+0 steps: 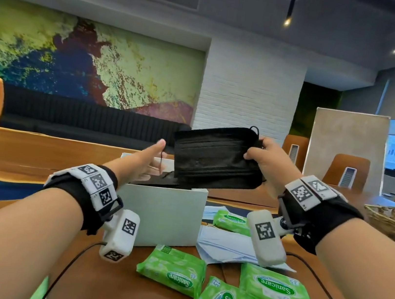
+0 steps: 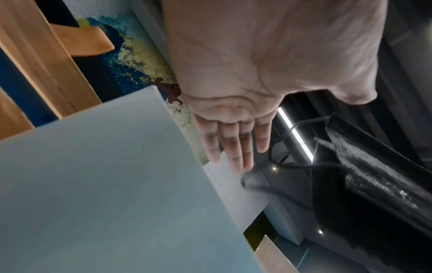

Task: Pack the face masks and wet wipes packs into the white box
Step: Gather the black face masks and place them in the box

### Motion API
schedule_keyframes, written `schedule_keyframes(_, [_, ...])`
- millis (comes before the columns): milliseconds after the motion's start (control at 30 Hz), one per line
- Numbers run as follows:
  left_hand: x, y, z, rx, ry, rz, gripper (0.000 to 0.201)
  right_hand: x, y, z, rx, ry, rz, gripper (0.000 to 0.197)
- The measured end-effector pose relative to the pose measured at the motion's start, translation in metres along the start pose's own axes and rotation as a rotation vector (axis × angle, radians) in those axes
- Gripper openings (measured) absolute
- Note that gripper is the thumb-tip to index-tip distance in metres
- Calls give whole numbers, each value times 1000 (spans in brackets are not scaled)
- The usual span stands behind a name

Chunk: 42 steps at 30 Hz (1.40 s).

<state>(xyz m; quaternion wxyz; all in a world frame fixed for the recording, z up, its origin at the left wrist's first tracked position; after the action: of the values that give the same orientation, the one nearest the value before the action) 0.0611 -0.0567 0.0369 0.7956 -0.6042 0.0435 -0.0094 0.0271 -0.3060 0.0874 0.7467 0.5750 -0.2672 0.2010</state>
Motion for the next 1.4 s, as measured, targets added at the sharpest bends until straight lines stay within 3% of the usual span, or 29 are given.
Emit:
schedule_keyframes(200, [-18, -3, 4, -240, 202, -7, 41, -5, -1, -28, 246, -30, -36, 24])
schedule_keyframes(400, [-21, 31, 2, -209, 157, 60, 19, -27, -30, -47, 260, 68, -139, 18])
schedule_keyframes(700, [-17, 84, 5, 238, 79, 207, 44, -60, -85, -56, -73, 406, -282, 31])
schedule_keyframes(767, [-17, 88, 3, 290, 94, 243, 48, -66, -89, -57, -68, 443, -315, 34])
schedule_keyframes(900, [-13, 93, 2, 318, 141, 264, 81, -68, -101, -57, -18, 412, -409, 33])
schedule_keyframes(1000, [-19, 89, 1, 291, 236, 274, 56, -67, -105, -57, -50, 410, -447, 38])
schedule_keyframes(1100, [-20, 83, 2, 302, 280, 290, 51, -67, -105, -58, -49, 410, -452, 43])
schedule_keyframes(1233, [-21, 77, 5, 452, 229, 274, 22, -66, -106, -58, -33, 433, -439, 40])
schedule_keyframes(1400, [-23, 70, 8, 526, 177, 205, 14, -59, -97, -57, -24, 370, -280, 39])
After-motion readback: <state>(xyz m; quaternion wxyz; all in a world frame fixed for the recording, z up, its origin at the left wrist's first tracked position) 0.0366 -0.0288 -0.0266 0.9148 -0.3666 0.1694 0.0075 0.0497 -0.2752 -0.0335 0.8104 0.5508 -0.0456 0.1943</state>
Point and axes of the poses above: each hand's wrist, its own x-axis towards the middle knuckle, its own z-axis out of the back of the hand, y = z × x, the point moved 1 cm from there along x, towards the middle knuckle, and after that the axes turned 13 degrees about z, right-handed, at the moved point
